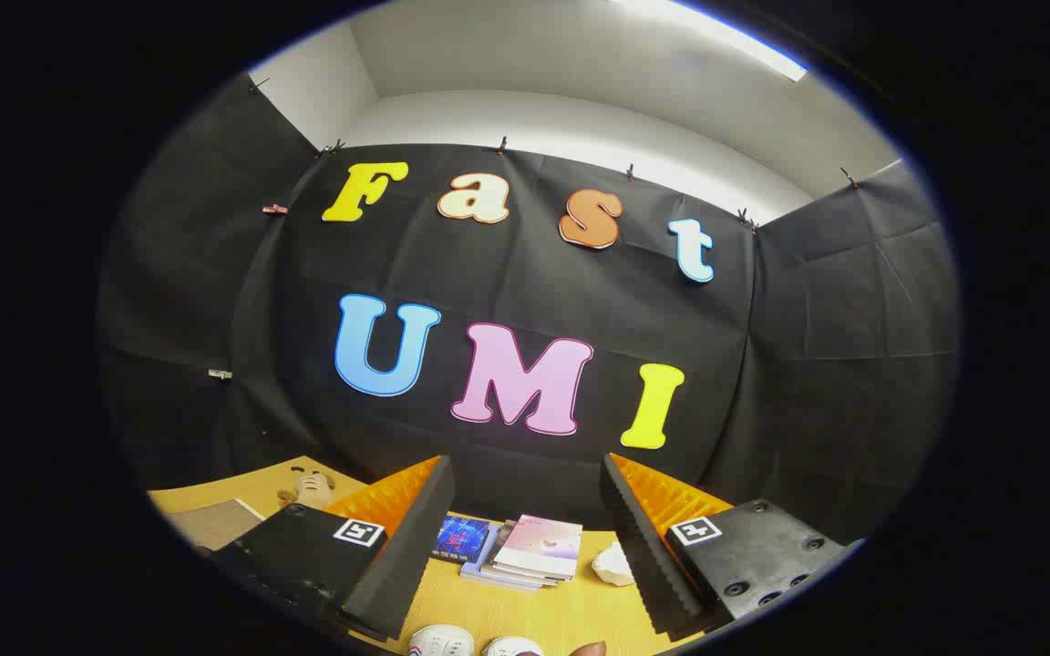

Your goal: Open the storage box then place both shoes into the box .Put the left shoe in first, then the right shoe, with the right side of both shoes facing outward in a uniform manner.

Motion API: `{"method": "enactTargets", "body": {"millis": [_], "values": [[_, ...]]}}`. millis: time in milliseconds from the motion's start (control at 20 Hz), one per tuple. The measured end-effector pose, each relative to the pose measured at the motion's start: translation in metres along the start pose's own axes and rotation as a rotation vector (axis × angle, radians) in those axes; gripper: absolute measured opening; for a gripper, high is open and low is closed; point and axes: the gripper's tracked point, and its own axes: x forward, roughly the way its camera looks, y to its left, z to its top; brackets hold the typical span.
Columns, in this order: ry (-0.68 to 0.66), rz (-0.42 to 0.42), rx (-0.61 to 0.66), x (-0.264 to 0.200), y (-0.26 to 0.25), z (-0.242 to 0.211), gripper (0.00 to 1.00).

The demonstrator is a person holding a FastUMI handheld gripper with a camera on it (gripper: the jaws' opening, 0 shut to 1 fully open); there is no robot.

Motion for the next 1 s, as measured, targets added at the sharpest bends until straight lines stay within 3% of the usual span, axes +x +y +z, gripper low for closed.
{"method": "enactTargets", "body": {"millis": [1000], "values": [[0.009,0.088,0.019,-0.002,0.018,0.003,0.97]]}}
